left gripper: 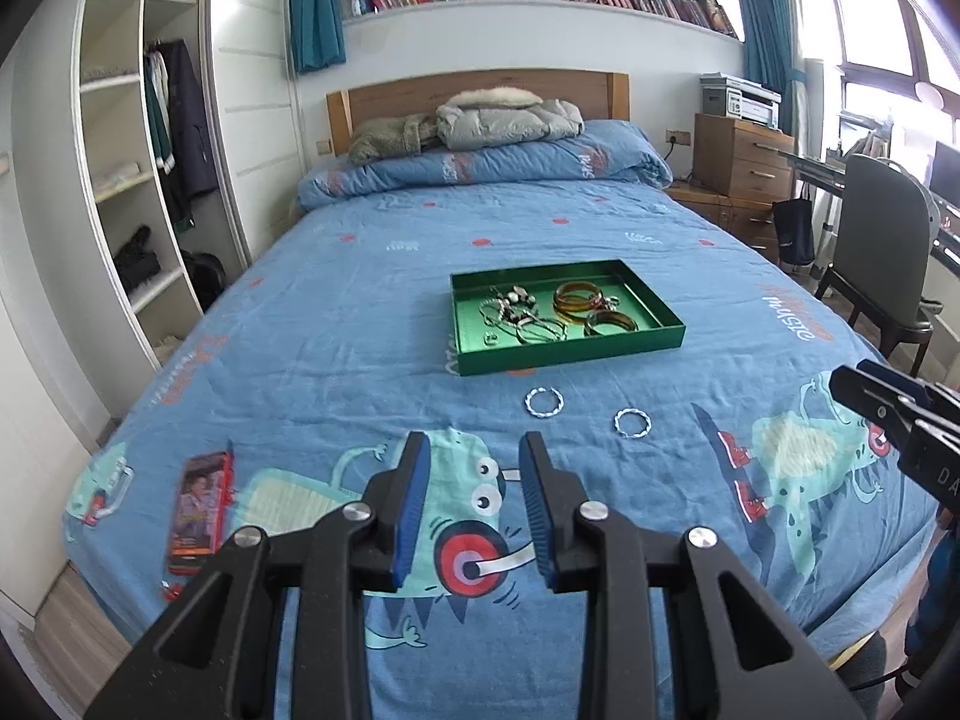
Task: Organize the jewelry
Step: 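Grasp a twisted silver hoop with the right gripper while the left gripper grasps the other hoop, then carry both hoops into the green tray and open both grippers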
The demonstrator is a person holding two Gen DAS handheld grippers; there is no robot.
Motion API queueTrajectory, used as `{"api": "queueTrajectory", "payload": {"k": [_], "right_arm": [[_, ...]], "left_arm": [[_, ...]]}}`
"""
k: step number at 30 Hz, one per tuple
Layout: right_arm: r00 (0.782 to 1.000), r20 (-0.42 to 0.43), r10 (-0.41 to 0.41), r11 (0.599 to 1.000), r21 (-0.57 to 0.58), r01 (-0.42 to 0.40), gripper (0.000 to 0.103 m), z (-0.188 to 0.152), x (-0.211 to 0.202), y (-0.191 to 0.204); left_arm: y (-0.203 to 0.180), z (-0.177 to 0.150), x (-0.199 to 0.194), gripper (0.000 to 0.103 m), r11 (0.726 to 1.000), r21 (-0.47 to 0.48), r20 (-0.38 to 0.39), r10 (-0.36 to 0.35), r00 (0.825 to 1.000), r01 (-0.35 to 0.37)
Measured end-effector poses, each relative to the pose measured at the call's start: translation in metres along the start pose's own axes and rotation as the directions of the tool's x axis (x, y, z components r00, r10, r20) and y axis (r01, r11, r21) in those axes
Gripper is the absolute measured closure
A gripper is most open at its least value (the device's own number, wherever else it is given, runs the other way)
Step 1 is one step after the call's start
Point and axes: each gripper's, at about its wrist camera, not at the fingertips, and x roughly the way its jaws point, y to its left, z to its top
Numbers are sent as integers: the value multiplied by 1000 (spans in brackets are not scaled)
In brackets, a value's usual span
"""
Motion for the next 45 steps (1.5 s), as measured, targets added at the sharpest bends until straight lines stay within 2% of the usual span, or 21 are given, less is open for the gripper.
{"api": "queueTrajectory", "payload": {"k": [4, 7, 10, 13, 22, 27, 32, 38, 43, 45], "right_arm": [[999, -48, 9, 1000, -21, -10, 64, -5, 28, -4], [995, -100, 11, 999, -31, -15, 70, -9, 57, -7], [987, -162, 21, 999, -40, -28, 77, -10, 97, -12], [974, -226, 26, 998, -55, -40, 79, -10, 138, -16], [921, -389, 18, 988, -134, -75, 79, -12, 233, -13], [890, -457, 9, 981, -170, -97, 80, -19, 259, -11], [877, -481, -4, 969, -219, -116, 80, -20, 268, -8], [863, -505, 2, 951, -266, -158, 80, -22, 279, -6], [878, -479, 8, 942, -292, -168, 86, -26, 279, -5], [886, -463, 5, 944, -292, -157, 92, -27, 277, -6]], "left_arm": [[17, -3, 44, 74, 996, -53, -81, -80, 994, 76], [23, -5, 85, 74, 986, -82, -150, -158, 976, 147], [21, -2, 126, 74, 978, -78, -198, -204, 959, 192], [16, 4, 164, 74, 966, -84, -243, -256, 936, 243], [3, 22, 245, 74, 966, -63, -328, -258, 909, 251], [-8, 24, 270, 74, 966, -44, -363, -252, 897, 254], [-22, 23, 291, 74, 969, -4, -407, -226, 885, 246], [-39, 20, 297, 77, 974, 87, -397, -161, 904, 211], [-41, 19, 298, 98, 970, 89, -383, -176, 907, 226], [-46, 19, 297, 99, 970, 112, -370, -159, 915, 214]]}}
